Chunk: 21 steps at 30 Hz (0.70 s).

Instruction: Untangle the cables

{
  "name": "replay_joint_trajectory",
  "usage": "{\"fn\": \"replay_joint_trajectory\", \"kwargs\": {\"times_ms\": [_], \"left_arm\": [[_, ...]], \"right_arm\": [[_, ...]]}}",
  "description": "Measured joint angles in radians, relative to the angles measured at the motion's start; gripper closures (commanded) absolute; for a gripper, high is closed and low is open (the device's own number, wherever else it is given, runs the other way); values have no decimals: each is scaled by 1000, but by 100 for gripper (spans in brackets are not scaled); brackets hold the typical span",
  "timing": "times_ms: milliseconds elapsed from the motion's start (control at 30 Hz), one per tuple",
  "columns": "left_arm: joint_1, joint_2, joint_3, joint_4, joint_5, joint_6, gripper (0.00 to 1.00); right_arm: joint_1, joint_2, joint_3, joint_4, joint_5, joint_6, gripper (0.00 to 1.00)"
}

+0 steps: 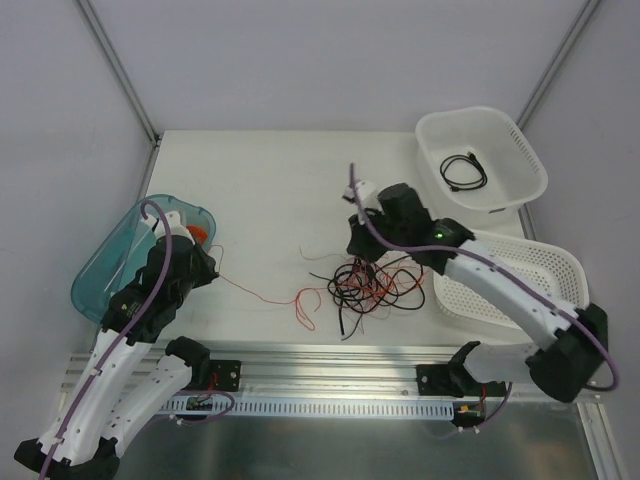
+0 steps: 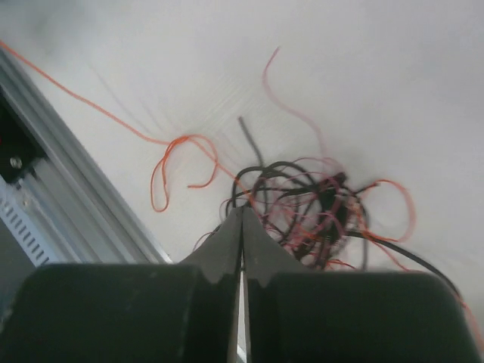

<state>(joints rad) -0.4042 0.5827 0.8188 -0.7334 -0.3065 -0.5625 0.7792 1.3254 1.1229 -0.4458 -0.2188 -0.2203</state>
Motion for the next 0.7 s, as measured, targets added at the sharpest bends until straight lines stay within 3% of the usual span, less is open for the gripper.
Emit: {"fn": "replay_joint_trajectory", "kwargs": {"times_ms": [100, 233, 300, 467, 700], "left_arm": [[0, 0, 0, -26, -37, -2, 100], [0, 0, 0, -35, -43, -3, 100], [0, 0, 1, -36, -43, -3, 100], [0, -4, 26, -45, -32, -3, 100], [0, -32, 111, -55, -3, -3, 100]], "right_arm": [[-106, -180, 29, -23, -2, -2, 96], [-109, -219, 61, -29, -59, -12, 70], [-78, -165, 56, -31, -77, -31, 60], [30, 97, 48, -35, -76, -82, 50], [121, 339, 100, -57, -21, -174, 48]]}}
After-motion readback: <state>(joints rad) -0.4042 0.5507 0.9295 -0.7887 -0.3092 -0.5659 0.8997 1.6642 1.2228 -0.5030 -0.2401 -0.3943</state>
